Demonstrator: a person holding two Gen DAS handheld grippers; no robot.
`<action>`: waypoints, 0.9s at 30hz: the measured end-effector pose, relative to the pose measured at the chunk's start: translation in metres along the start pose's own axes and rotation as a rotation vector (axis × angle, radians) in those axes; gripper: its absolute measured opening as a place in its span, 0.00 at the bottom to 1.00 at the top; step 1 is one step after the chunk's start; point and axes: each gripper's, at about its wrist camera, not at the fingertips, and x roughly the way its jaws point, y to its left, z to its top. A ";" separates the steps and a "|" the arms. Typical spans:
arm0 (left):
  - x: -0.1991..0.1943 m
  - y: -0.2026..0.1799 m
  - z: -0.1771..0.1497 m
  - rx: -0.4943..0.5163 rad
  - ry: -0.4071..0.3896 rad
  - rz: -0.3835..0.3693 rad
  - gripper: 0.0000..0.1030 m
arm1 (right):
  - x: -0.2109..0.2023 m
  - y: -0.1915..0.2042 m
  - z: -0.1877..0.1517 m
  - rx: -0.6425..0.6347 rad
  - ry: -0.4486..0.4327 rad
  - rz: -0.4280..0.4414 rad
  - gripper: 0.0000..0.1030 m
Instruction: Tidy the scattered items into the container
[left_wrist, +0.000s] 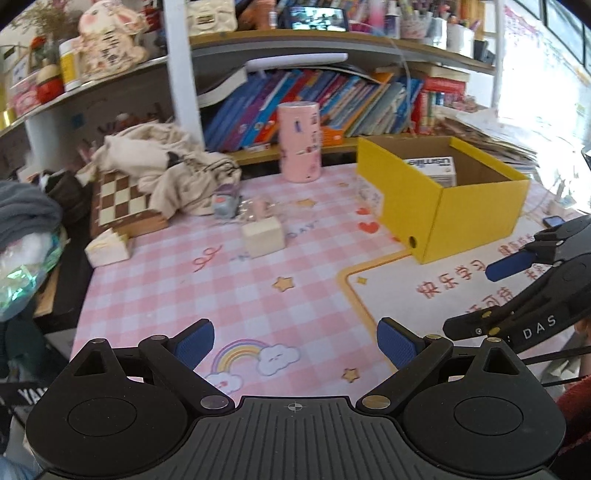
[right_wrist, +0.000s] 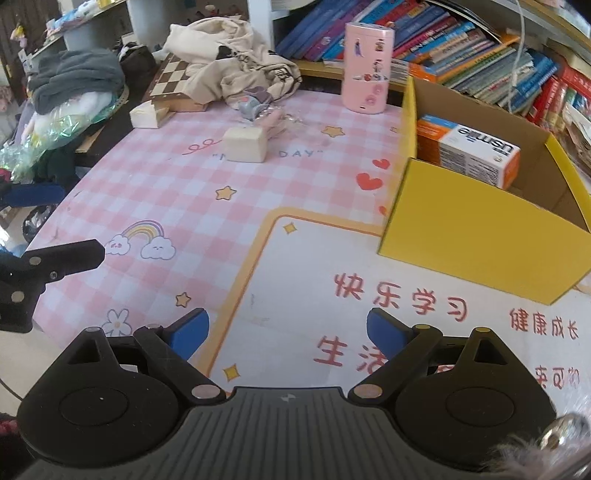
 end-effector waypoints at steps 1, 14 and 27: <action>-0.001 0.001 -0.001 -0.002 0.001 0.005 0.94 | 0.001 0.003 0.000 -0.009 0.002 0.003 0.90; -0.001 0.013 -0.006 -0.016 0.010 0.024 0.94 | 0.009 0.021 0.005 -0.064 0.006 -0.001 0.91; 0.005 0.020 -0.007 -0.044 0.031 0.031 0.94 | 0.016 0.030 0.009 -0.090 0.022 0.002 0.91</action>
